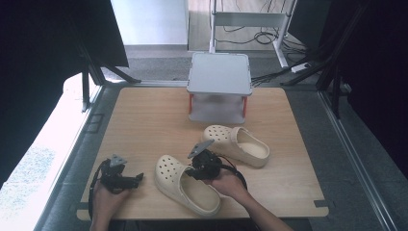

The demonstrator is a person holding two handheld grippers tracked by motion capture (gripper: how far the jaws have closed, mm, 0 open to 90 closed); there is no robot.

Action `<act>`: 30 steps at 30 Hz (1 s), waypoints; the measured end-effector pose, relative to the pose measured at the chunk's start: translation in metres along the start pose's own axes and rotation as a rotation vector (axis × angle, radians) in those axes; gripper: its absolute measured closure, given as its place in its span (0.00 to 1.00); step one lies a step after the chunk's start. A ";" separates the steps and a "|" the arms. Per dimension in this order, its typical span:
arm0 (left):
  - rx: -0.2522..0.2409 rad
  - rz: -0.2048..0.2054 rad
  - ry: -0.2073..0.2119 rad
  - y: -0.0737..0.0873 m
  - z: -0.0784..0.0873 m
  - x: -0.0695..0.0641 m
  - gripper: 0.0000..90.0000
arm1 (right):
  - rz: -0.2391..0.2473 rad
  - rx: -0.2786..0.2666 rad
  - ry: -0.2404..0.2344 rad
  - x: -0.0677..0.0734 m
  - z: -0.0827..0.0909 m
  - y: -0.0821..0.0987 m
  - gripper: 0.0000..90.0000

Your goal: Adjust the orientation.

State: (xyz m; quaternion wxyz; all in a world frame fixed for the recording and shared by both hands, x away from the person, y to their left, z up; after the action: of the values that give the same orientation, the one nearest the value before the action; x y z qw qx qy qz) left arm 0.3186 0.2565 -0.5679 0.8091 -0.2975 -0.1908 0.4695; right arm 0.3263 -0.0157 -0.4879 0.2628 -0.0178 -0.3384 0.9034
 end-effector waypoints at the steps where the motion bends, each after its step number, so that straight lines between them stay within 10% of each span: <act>1: 0.001 -0.002 0.001 0.000 0.000 0.000 0.01 | 0.005 0.001 -0.001 -0.002 0.000 0.001 0.83; 13: 0.005 -0.006 0.002 0.000 0.000 0.000 0.01 | 0.045 -0.014 -0.038 -0.009 0.026 -0.004 0.33; 30: 0.003 -0.008 0.000 0.000 0.000 0.000 0.01 | -0.013 -0.069 0.009 -0.050 0.063 0.015 0.07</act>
State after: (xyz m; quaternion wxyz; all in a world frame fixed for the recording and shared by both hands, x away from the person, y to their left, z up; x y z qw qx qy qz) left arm 0.3186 0.2569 -0.5679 0.8114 -0.2955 -0.1915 0.4664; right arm 0.3486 -0.0877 -0.4559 0.2693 -0.0287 -0.3686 0.8893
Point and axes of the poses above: each handheld gripper's, and its own axes: z roughly backward along the jaws, y roughly out of its underside, x roughly to its left, the point moved 6 cm from there along -z, roughly forward along the jaws, and after that the axes turned 6 degrees about -z, right-handed, at the moved point
